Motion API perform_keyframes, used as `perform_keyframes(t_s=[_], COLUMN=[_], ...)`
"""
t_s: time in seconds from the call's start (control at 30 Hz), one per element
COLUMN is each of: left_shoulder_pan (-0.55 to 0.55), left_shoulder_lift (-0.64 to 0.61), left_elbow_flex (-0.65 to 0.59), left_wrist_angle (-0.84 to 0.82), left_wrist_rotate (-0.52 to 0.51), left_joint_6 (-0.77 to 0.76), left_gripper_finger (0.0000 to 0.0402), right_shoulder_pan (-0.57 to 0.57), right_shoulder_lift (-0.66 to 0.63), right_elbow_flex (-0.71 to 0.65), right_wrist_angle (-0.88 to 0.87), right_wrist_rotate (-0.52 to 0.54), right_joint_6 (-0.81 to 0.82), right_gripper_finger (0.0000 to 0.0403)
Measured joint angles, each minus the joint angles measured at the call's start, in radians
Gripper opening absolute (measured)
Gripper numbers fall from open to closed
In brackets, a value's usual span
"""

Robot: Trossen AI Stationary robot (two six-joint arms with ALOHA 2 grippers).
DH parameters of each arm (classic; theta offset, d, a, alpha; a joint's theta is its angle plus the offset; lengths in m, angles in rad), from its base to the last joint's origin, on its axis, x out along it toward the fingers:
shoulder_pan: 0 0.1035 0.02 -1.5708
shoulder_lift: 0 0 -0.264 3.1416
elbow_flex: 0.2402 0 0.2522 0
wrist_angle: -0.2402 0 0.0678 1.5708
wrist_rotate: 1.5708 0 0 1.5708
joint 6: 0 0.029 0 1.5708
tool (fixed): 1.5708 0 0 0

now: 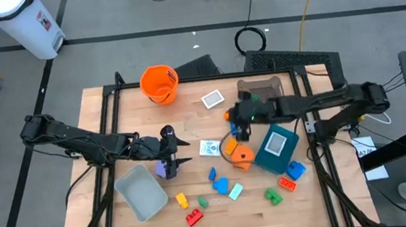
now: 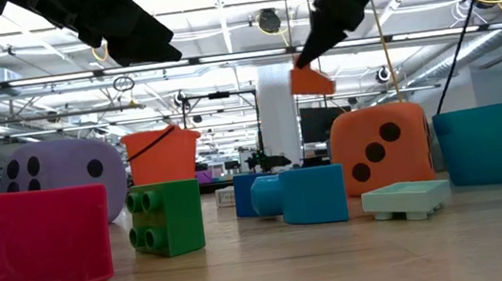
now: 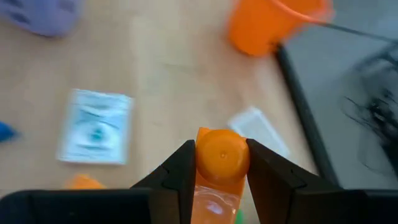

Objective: Pick & Place Toys
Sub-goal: Put the orange game piece into the black bin

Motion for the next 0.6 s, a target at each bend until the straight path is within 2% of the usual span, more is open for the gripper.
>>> perform_keyframes(t_s=[0.33, 0.5, 0.6], left_shoulder_pan=[0.0, 0.0, 0.0], left_shoulder_lift=[0.0, 0.0, 0.0], left_elbow_flex=[0.0, 0.0, 0.0], left_wrist_angle=[0.0, 0.0, 0.0], left_wrist_rotate=[0.0, 0.0, 0.0], left_joint_6=[-0.003, -0.005, -0.005], left_gripper_finger=[0.0264, 0.0264, 0.0264], right_shoulder_pan=[-0.348, -0.53, -0.608], right_shoulder_lift=[-0.053, -0.04, -0.041], right_elbow_flex=[0.0, -0.01, -0.046], right_wrist_angle=[-0.096, -0.099, -0.044], right_wrist_rotate=[-0.008, -0.162, -0.228], right_joint_6=[-0.028, -0.021, -0.019], right_gripper_finger=[0.011, 0.011, 0.011])
